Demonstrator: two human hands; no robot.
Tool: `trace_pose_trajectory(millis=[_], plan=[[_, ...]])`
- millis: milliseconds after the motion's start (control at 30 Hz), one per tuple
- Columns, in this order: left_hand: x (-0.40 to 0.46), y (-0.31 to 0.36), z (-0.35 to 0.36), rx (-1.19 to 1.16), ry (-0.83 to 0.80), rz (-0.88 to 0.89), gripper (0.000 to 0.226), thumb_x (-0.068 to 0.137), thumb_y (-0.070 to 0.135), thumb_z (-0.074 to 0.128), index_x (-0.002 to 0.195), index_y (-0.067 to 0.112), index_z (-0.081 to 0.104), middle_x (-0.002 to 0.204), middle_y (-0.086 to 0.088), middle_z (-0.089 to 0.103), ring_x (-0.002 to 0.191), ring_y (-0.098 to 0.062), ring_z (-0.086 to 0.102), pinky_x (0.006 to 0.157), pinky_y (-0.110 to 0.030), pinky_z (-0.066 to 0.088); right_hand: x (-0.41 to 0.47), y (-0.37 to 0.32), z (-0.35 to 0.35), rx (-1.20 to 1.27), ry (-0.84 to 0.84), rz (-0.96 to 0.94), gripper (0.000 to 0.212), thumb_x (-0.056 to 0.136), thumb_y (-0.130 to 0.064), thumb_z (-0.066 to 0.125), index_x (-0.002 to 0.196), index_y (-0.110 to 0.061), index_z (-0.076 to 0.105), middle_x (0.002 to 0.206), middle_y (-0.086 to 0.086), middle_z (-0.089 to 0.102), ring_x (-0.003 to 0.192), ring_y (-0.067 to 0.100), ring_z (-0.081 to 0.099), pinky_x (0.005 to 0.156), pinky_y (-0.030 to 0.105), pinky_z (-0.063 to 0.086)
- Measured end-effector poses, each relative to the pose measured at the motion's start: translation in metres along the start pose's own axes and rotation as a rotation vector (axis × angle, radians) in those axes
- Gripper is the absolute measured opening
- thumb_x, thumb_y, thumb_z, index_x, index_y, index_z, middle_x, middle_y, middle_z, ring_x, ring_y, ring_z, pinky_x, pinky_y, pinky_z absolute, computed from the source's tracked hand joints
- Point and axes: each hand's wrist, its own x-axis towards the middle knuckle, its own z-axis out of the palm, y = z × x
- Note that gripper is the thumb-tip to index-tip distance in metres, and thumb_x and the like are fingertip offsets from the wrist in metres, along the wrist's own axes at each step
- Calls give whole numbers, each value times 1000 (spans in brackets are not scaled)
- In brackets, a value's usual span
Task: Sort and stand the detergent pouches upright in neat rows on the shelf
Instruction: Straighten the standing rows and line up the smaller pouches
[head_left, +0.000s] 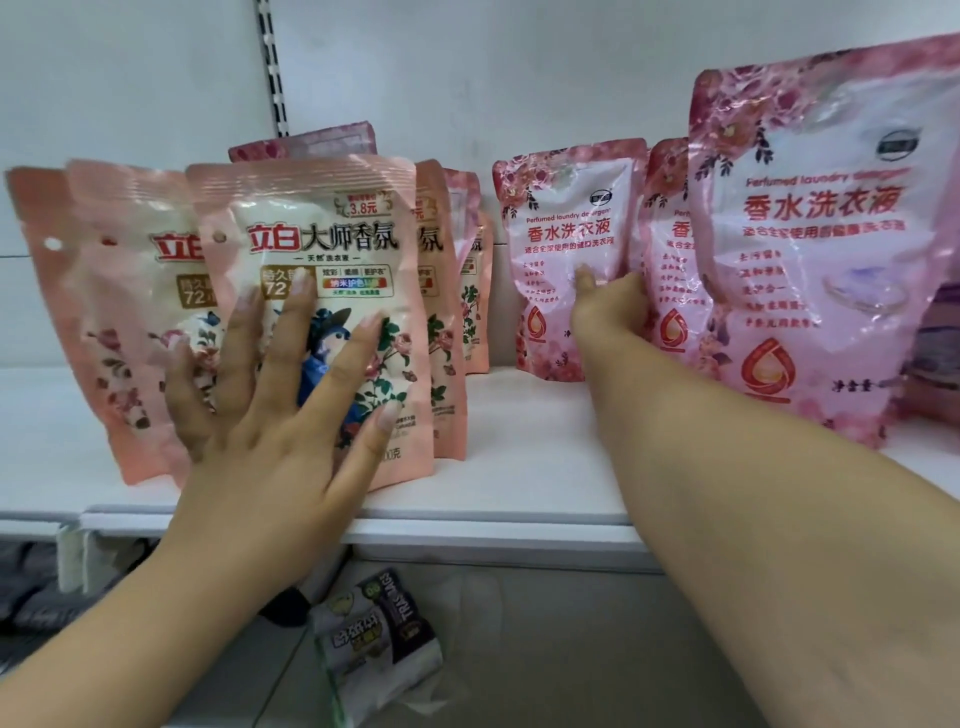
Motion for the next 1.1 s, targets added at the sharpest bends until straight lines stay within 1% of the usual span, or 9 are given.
trace_pose_trajectory(millis=[167,267,367,500,633,800,900,1033,1100], plan=[[11,13,-12,-79,68,7,56,83,53,32,135,32,27,145,3,11,134,-8,-4,108,-27,-11,-19,-17,1,-134,10,-350,68,93,-37,48,146,-10,15,155,8,12,142,23,15,113,35,17],[24,28,-11,-52,126,34,64,84,56,32,140,28,20,148,2,8,137,-12,-3,109,-30,-10,-27,-24,9,-130,-31,-507,57,92,-40,48,139,-9,35,148,8,30,134,22,29,103,29,29],[34,36,2,68,110,-21,75,83,68,22,146,32,6,154,-6,2,140,-21,-3,109,-38,-13,-36,-26,20,69,-353,-291,45,93,-42,47,121,-7,57,120,9,59,105,22,54,81,26,38],[35,35,13,114,143,-97,78,78,72,25,145,40,0,155,-3,-2,141,-14,-14,109,-38,-16,-41,-28,38,209,-569,-99,27,90,-37,52,103,-16,61,80,5,60,80,24,56,83,38,47],[35,36,15,120,181,-82,77,77,71,26,144,43,0,154,-2,1,141,-12,-13,110,-37,-12,-44,-30,51,195,-646,-38,47,81,-54,55,106,-16,64,102,8,64,96,28,61,89,44,49],[36,36,20,180,214,-78,77,80,71,24,145,41,-4,153,-2,3,142,-10,-9,111,-37,-7,-35,-27,65,335,-759,135,48,86,-35,60,127,-11,52,108,15,64,99,31,62,91,46,50],[35,37,19,196,199,-82,72,83,73,14,145,40,-3,153,-4,4,140,-3,-14,111,-31,-10,-37,-23,66,243,-794,98,41,85,-36,62,112,-6,60,98,12,62,88,27,61,88,40,52],[35,39,18,171,192,-108,70,83,72,11,144,39,2,152,-3,6,142,-7,-7,111,-32,-5,-31,-22,54,215,-645,182,22,83,-22,63,65,-10,56,72,6,61,59,20,58,54,26,48],[35,40,16,156,207,-105,71,83,73,11,143,38,5,151,-1,8,140,-9,0,110,-31,-3,-33,-26,55,258,-649,183,22,80,-29,66,69,-11,58,72,4,62,62,20,60,54,26,49]])
